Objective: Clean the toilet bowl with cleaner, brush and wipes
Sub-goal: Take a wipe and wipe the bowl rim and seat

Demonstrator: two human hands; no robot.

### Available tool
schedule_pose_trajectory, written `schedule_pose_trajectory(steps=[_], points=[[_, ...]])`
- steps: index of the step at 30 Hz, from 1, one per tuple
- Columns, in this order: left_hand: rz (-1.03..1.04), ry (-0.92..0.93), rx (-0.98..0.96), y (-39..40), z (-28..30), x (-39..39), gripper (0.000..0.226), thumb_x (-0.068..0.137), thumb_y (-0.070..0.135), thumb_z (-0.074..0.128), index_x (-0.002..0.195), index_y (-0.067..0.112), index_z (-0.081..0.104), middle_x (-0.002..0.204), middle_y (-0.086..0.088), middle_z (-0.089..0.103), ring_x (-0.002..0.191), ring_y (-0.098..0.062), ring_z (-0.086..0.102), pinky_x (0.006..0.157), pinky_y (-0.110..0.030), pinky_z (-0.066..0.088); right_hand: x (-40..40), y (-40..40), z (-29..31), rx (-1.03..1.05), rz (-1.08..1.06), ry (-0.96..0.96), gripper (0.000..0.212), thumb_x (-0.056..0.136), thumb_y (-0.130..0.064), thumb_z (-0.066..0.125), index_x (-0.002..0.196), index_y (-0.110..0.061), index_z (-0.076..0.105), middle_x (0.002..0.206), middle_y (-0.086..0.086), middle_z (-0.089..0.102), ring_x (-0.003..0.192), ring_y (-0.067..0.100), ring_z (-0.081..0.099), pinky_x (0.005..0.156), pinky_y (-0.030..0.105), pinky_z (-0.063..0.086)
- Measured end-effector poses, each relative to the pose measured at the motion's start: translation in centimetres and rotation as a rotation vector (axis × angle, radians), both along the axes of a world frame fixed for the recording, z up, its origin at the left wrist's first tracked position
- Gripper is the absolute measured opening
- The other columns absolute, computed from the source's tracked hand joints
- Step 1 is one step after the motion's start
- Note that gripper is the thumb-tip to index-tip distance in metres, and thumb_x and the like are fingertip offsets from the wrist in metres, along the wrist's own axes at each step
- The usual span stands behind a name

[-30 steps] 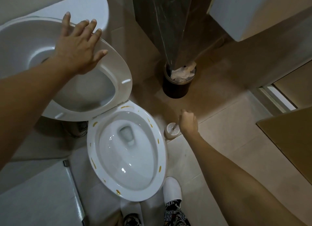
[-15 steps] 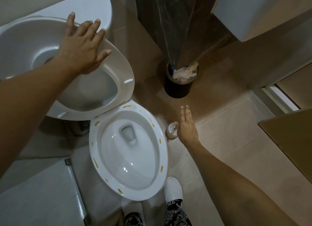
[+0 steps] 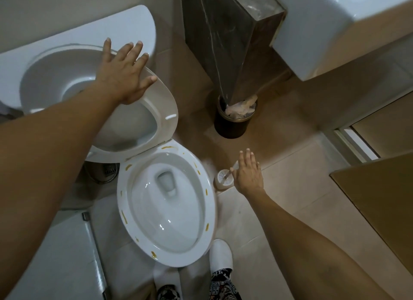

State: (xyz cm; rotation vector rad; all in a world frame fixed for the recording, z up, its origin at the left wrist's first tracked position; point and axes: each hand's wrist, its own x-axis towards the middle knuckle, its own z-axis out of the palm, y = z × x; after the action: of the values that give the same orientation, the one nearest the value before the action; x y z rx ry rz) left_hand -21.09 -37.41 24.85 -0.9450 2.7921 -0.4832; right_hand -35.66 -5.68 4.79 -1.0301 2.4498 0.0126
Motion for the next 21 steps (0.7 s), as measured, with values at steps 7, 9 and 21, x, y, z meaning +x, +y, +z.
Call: schedule_pose_trajectory(steps=[7,9,21], points=[[0.119,0.096,0.106,0.7,3.0,0.4,0.069,0.097,0.056,0.02,0.151,0.014,0.017,0.16,-0.007,0.005,0.147,-0.024,0.005,0.114,-0.055,-0.002,-1.4,-0.8,4.6,0.009,0.039,0.013,0.064,0.103,-0.043,0.027,0.154,-0.012,0.005,0.162,0.01,-0.001,0.149,0.025,-0.005,0.119,0.041,0.005],[0.167,0.111,0.115,1.2,4.0,1.1,0.069,0.097,0.056,0.019,0.152,0.014,0.015,0.16,-0.007,0.004,0.147,-0.024,0.004,0.114,-0.054,-0.001,-1.5,-1.2,6.5,0.008,0.059,0.003,0.065,0.102,-0.045,0.027,0.154,-0.014,0.005,0.162,0.009,-0.001,0.149,0.025,-0.005,0.119,0.04,0.004],[0.553,0.338,0.344,9.0,10.8,7.3,0.065,0.1,0.05,0.02,0.152,0.013,0.007,0.16,-0.006,-0.002,0.147,-0.022,-0.002,0.116,-0.049,-0.003,-0.3,-7.9,22.4,-0.099,0.329,0.062,0.057,0.103,-0.041,0.026,0.151,-0.01,0.024,0.159,0.015,0.012,0.148,0.03,0.006,0.117,0.046,0.014]])
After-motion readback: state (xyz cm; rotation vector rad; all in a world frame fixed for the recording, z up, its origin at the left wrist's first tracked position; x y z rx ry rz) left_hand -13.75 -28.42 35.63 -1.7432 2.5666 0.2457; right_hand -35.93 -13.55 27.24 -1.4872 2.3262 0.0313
